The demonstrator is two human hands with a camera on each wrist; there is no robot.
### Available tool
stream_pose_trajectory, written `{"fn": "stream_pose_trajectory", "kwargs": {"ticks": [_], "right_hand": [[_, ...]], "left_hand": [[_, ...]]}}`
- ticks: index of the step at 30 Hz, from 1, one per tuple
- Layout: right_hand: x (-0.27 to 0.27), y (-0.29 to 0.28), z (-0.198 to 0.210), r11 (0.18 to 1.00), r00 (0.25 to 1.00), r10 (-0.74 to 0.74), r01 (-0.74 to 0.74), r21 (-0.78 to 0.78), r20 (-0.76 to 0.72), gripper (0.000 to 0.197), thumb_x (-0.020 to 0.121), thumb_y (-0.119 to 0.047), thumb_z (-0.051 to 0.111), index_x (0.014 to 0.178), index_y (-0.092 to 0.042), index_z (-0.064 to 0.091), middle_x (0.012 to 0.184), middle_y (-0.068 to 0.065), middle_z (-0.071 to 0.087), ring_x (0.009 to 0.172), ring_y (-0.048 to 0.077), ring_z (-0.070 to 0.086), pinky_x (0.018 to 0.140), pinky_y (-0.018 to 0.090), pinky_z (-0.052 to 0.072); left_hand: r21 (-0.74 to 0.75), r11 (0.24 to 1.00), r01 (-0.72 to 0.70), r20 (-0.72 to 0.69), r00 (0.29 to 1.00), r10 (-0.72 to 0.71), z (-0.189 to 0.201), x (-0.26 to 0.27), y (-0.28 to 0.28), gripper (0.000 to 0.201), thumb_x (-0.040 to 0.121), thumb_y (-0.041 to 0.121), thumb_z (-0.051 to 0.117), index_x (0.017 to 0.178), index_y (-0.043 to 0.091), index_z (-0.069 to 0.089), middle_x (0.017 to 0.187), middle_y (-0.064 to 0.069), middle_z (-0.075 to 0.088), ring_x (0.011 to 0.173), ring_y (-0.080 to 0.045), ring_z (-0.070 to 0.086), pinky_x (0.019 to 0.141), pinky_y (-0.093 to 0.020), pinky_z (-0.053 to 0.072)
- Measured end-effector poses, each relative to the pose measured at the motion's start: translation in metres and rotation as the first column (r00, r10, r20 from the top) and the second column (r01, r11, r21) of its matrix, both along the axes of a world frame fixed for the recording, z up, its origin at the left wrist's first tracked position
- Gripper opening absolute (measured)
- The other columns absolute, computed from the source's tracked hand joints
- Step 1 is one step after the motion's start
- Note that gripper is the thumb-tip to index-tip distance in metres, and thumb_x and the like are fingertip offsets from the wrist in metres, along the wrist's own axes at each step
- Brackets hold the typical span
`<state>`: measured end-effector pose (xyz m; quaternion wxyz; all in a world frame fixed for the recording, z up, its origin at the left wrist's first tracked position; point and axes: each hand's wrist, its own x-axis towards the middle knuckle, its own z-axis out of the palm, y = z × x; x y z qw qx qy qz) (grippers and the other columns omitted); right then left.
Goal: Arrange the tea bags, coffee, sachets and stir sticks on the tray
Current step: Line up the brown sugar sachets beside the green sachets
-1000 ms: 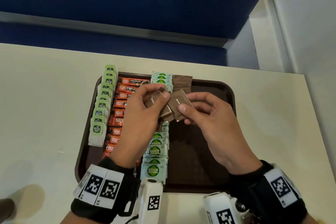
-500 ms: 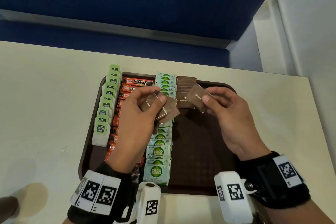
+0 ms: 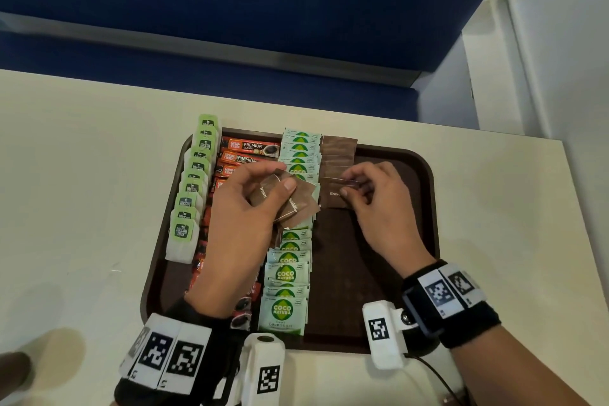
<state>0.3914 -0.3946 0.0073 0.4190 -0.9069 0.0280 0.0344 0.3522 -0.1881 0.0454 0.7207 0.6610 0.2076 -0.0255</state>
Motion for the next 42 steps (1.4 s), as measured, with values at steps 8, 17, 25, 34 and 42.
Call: {"fn": "stream_pose_trajectory", "kwargs": {"ticks": [8, 17, 25, 34, 42], "right_hand": [[0.0, 0.0, -0.005, 1.0, 0.999, -0.022, 0.021, 0.011, 0.034, 0.03, 0.094, -0.008, 0.08, 0.118, -0.023, 0.069, 0.117, -0.002, 0.053, 0.088, -0.005, 0.057, 0.079, 0.007, 0.048], [0.002, 0.0, -0.009, 0.999, 0.997, -0.042, 0.042, 0.002, 0.064, 0.033, 0.092, -0.013, 0.082, 0.121, -0.02, 0.067, 0.116, 0.0, 0.053, 0.083, -0.005, 0.058, 0.076, 0.007, 0.049], [-0.001, 0.0, -0.007, 0.997, 0.997, -0.076, 0.076, -0.011, 0.024, 0.033, 0.094, -0.025, 0.082, 0.123, -0.025, 0.065, 0.121, -0.003, 0.052, 0.089, 0.002, 0.059, 0.082, 0.014, 0.054], [-0.045, 0.027, 0.069, 0.925, 0.988, -0.064, 0.112, 0.363, -0.142, 0.042, 0.079, -0.047, 0.09, 0.107, -0.029, 0.065, 0.096, -0.003, 0.068, 0.084, 0.017, 0.065, 0.074, 0.025, 0.058], [-0.047, 0.027, 0.079, 0.803, 0.946, -0.09, 0.254, 0.539, -0.311, 0.038, 0.086, -0.011, 0.088, 0.116, -0.014, 0.064, 0.095, 0.008, 0.08, 0.084, 0.023, 0.08, 0.071, 0.03, 0.065]], "left_hand": [[-0.009, 1.0, -0.009, -0.011, 1.0, 0.009, 0.001, 0.002, 0.001, 0.024, 0.097, 0.014, 0.079, 0.12, 0.019, 0.076, 0.114, 0.0, 0.081, 0.108, -0.017, 0.078, 0.093, -0.036, 0.064], [-0.004, 1.0, 0.005, -0.009, 1.0, -0.005, -0.002, 0.003, -0.002, 0.023, 0.097, 0.014, 0.079, 0.119, 0.018, 0.076, 0.112, 0.002, 0.081, 0.107, -0.015, 0.078, 0.095, -0.037, 0.064], [-0.011, 1.0, 0.025, -0.005, 1.0, -0.026, -0.001, 0.004, -0.003, 0.023, 0.098, 0.015, 0.079, 0.12, 0.018, 0.076, 0.115, 0.0, 0.08, 0.11, -0.018, 0.078, 0.099, -0.043, 0.064], [0.013, 0.997, 0.079, 0.028, 0.996, -0.079, 0.001, 0.002, -0.012, 0.027, 0.093, 0.022, 0.085, 0.118, 0.021, 0.076, 0.113, 0.0, 0.08, 0.112, -0.021, 0.076, 0.103, -0.056, 0.06], [-0.117, 0.985, 0.124, -0.013, 0.992, -0.126, 0.01, 0.0, -0.021, 0.018, 0.104, 0.027, 0.068, 0.118, 0.019, 0.076, 0.106, -0.003, 0.081, 0.093, -0.023, 0.076, 0.087, -0.049, 0.06]]}}
